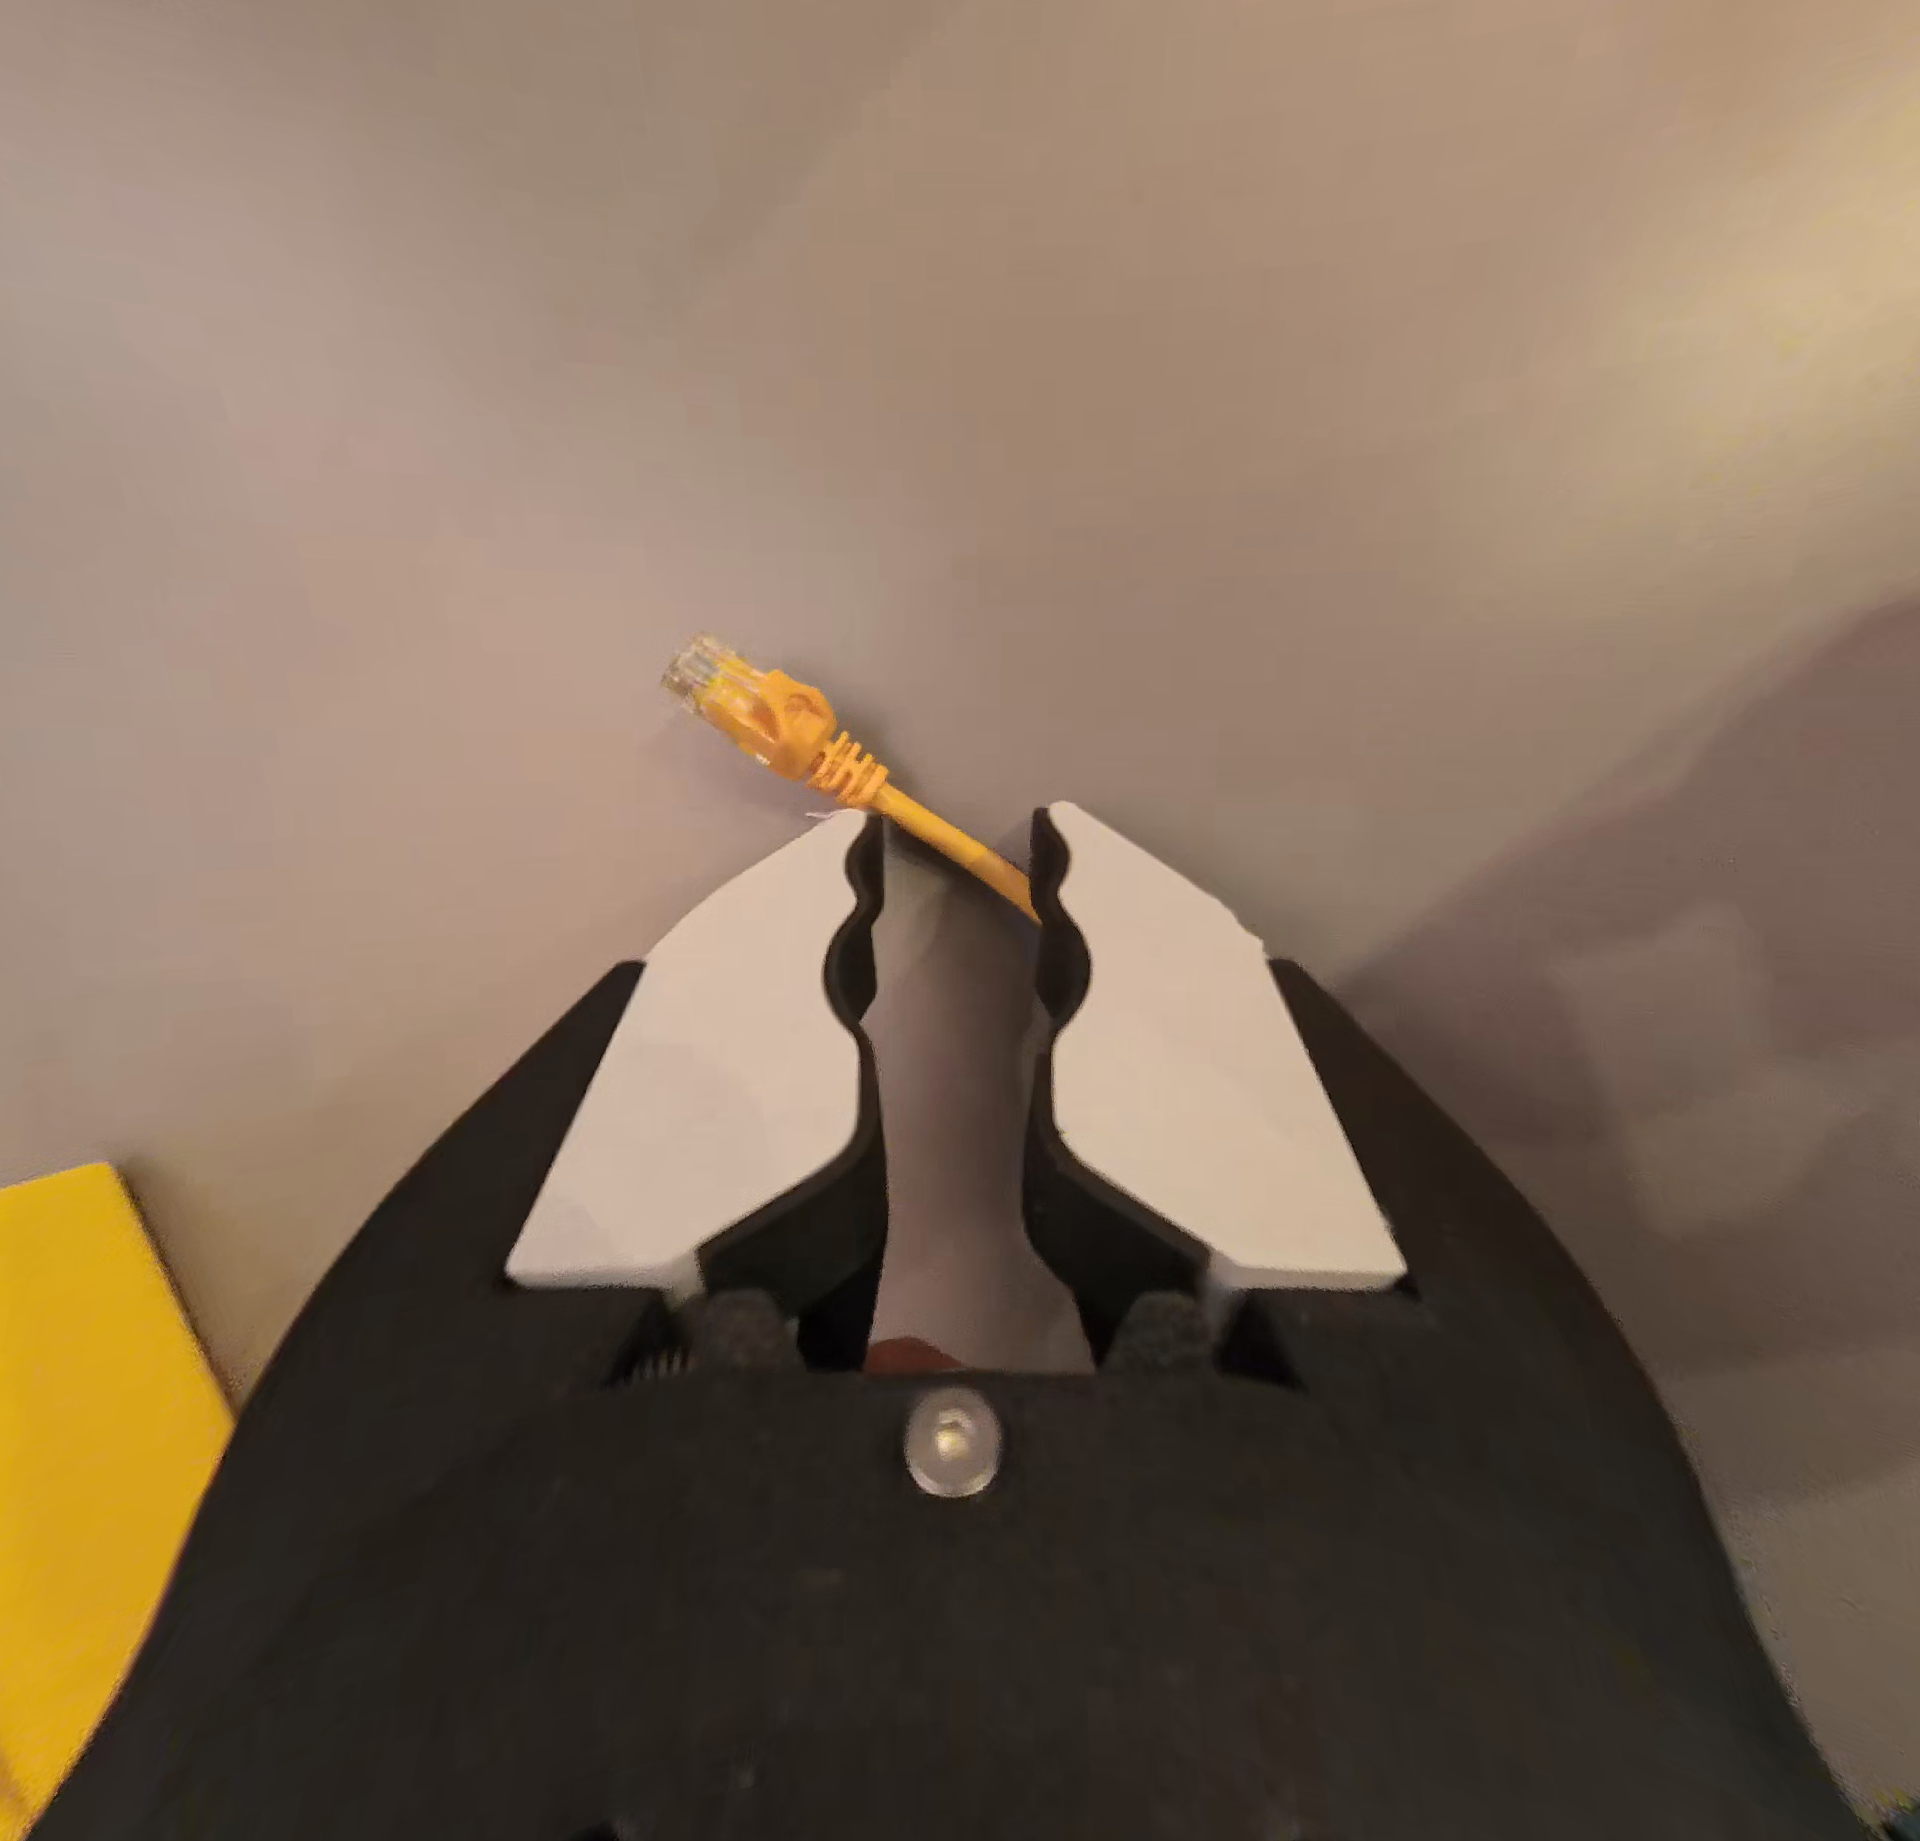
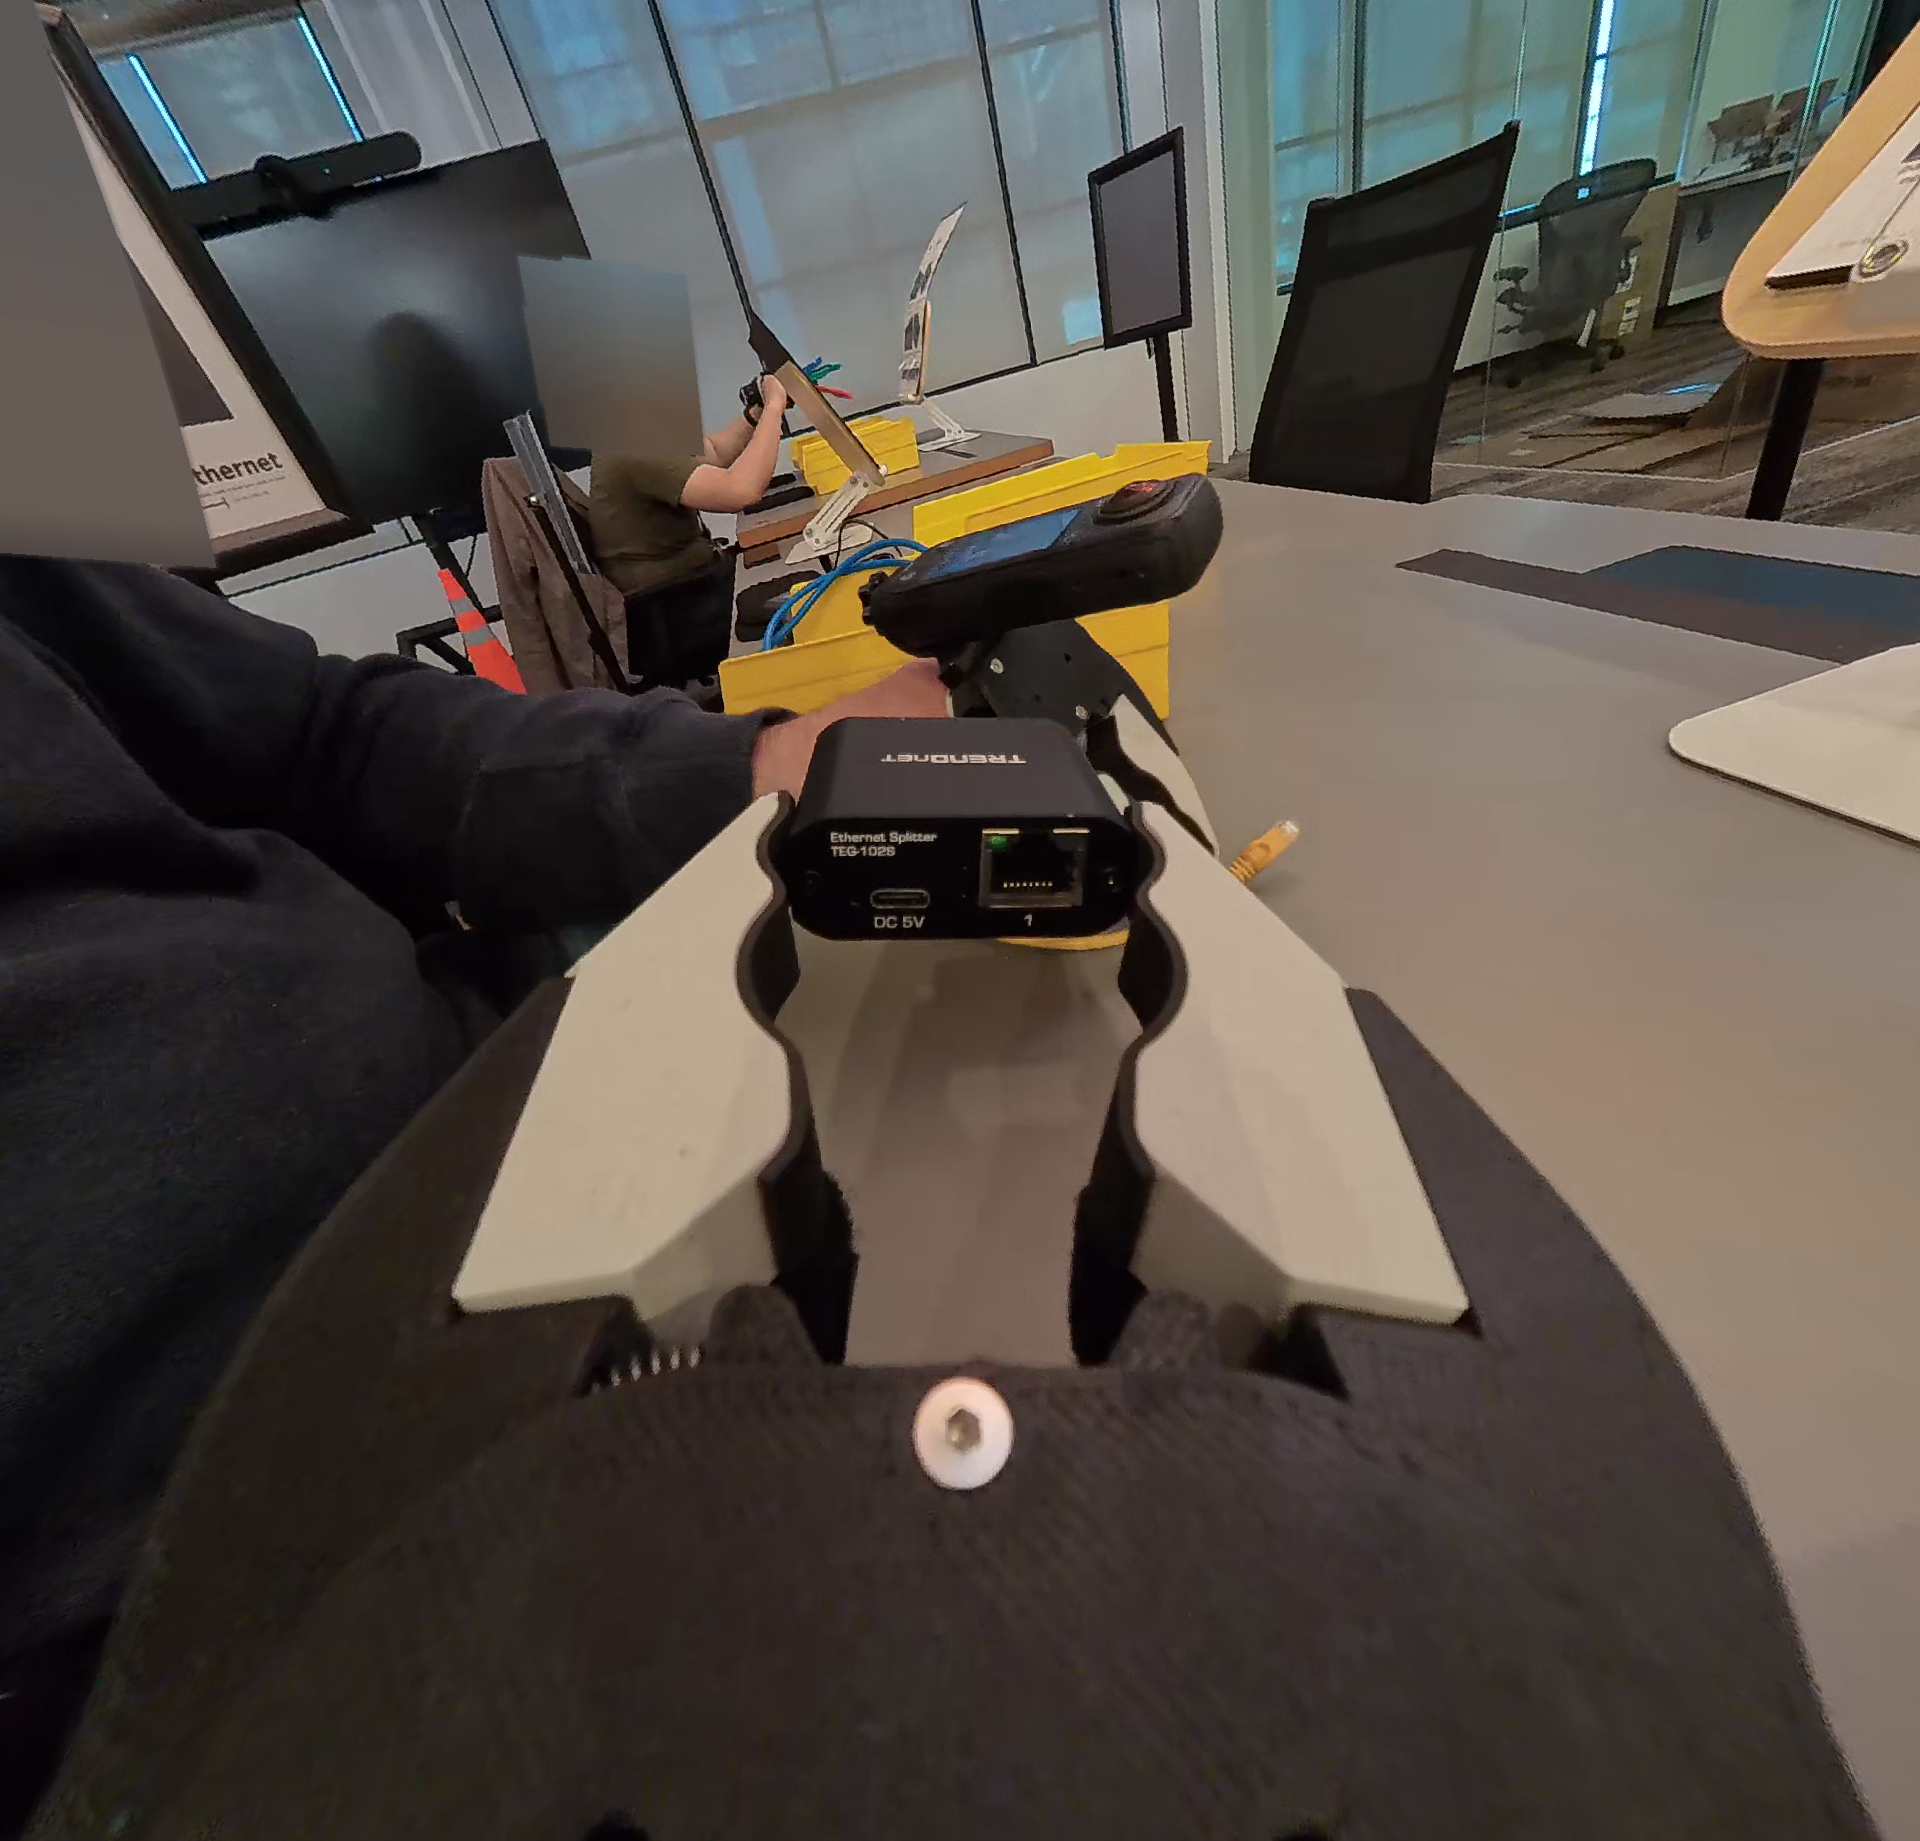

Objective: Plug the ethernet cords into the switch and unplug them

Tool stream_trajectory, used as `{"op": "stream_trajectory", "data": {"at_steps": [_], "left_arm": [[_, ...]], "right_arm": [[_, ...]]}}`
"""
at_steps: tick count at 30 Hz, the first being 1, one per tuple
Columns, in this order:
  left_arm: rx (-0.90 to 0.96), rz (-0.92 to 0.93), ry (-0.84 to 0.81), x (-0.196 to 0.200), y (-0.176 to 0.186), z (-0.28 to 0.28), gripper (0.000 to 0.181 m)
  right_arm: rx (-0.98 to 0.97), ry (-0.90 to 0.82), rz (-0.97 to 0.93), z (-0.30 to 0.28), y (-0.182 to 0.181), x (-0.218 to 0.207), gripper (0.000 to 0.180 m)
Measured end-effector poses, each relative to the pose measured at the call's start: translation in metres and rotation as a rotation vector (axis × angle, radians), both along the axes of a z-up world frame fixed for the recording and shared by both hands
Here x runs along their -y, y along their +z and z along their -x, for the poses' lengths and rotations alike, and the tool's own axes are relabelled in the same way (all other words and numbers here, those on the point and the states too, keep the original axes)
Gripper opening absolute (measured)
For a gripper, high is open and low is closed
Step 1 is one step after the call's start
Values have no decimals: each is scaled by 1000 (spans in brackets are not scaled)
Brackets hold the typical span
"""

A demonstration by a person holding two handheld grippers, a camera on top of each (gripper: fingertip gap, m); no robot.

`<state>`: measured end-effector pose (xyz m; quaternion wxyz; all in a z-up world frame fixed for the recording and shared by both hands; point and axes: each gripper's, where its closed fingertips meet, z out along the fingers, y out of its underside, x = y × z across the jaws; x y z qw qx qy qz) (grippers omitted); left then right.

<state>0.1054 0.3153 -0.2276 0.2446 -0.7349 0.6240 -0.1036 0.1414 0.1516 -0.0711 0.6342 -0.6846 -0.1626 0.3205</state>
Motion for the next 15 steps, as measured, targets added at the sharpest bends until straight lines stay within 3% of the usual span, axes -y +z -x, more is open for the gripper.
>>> {"op": "stream_trajectory", "data": {"at_steps": [8, 15], "left_arm": [[12, -19, 59, -12, 0, -8, 38], [77, 107, 69, -16, -3, -13, 14]], "right_arm": [[-1, -1, -12, 0, 3, 0, 61], [-2, -2, -19, -1, 5, 0, 61]]}}
